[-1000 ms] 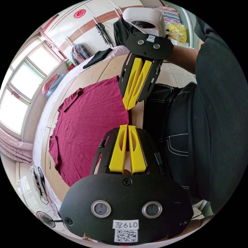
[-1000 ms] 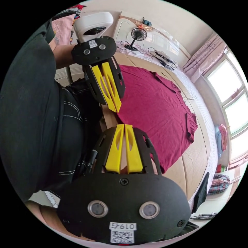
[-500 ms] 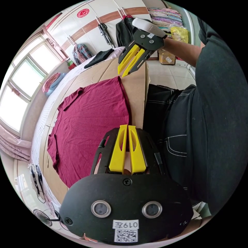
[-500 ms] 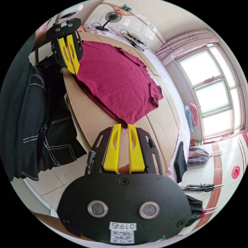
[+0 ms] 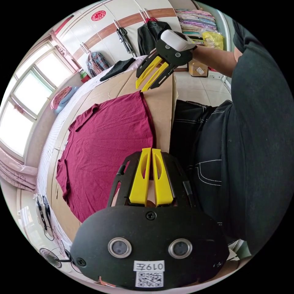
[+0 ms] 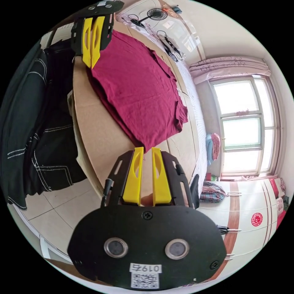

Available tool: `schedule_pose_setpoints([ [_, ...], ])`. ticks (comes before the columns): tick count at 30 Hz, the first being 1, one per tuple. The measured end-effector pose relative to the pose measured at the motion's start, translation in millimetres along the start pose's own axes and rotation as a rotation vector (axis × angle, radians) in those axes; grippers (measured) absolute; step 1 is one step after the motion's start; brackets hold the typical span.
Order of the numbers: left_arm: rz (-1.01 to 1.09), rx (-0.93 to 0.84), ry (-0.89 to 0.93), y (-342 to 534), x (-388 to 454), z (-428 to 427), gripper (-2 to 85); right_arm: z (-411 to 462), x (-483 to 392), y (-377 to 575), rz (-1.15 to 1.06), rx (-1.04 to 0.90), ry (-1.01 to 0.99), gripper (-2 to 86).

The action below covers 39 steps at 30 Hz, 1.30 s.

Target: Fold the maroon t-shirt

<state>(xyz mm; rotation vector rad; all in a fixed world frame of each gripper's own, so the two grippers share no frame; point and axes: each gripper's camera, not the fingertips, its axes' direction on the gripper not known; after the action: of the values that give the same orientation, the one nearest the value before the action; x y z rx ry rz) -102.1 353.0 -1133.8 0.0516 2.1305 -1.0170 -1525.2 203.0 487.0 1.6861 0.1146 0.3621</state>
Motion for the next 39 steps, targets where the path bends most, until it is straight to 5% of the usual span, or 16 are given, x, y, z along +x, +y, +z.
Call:
schedule_pose_setpoints([
  [18, 0.026, -0.011, 0.019, -22.5, -8.1, -10.5, 0.7, 17.1, -33.0, -5.5, -0.075, -0.066, 0.079, -0.9],
  [39, -0.077, 0.104, 0.051, -44.6, -38.2, -44.9, 2.0, 1.1, -47.6, -9.9, -0.081, -0.006, 0.142, 5.5],
])
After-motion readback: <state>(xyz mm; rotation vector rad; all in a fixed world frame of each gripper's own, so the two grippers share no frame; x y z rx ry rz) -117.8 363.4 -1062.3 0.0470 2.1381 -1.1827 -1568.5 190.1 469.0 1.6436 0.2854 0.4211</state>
